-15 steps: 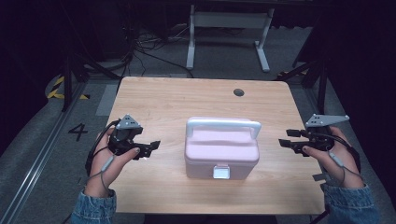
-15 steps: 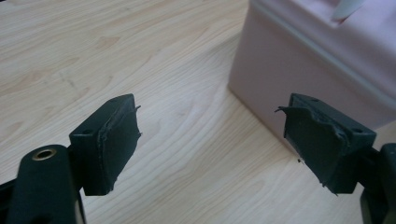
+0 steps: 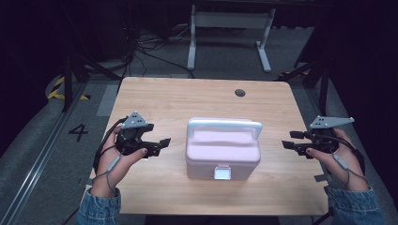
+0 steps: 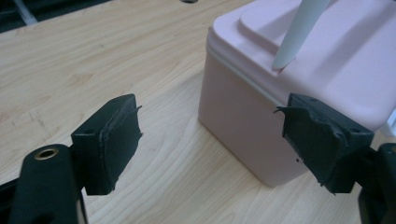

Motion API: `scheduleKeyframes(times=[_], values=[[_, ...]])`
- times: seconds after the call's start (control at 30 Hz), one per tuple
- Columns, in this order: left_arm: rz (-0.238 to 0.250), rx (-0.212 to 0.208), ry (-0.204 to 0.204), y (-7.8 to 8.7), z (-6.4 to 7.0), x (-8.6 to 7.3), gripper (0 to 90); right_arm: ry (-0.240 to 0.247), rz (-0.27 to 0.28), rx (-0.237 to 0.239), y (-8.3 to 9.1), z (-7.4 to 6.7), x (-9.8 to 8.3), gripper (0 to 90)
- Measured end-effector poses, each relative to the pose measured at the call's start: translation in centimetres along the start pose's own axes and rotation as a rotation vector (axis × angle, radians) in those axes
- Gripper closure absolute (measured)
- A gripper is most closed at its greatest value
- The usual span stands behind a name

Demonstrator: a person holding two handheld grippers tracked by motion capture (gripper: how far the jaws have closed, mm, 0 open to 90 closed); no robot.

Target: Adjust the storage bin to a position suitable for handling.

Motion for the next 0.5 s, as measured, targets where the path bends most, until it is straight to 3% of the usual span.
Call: scheduleKeyframes(times=[0.27, 0.5], values=[[0.027, -0.022, -0.038, -0.8, 1.6, 1.4, 24.4, -0.003, -0.004, 0.003, 0.0, -0.1, -0.3, 44.5], [0.06, -0.065, -0.04, -1.4, 2.7, 2.3, 24.5, -0.006, -0.008, 0.002, -0.1, -0.2, -0.5, 44.1]])
Point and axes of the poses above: each handheld gripper's, and its own axes: y roughly backward along the jaws, x roughly out of its top, z roughly to its right, the point moved 6 cm from there along -y, roughly forward along the jaws, and after that the axes turned 7 degrees about y, right-handed, at the moved point
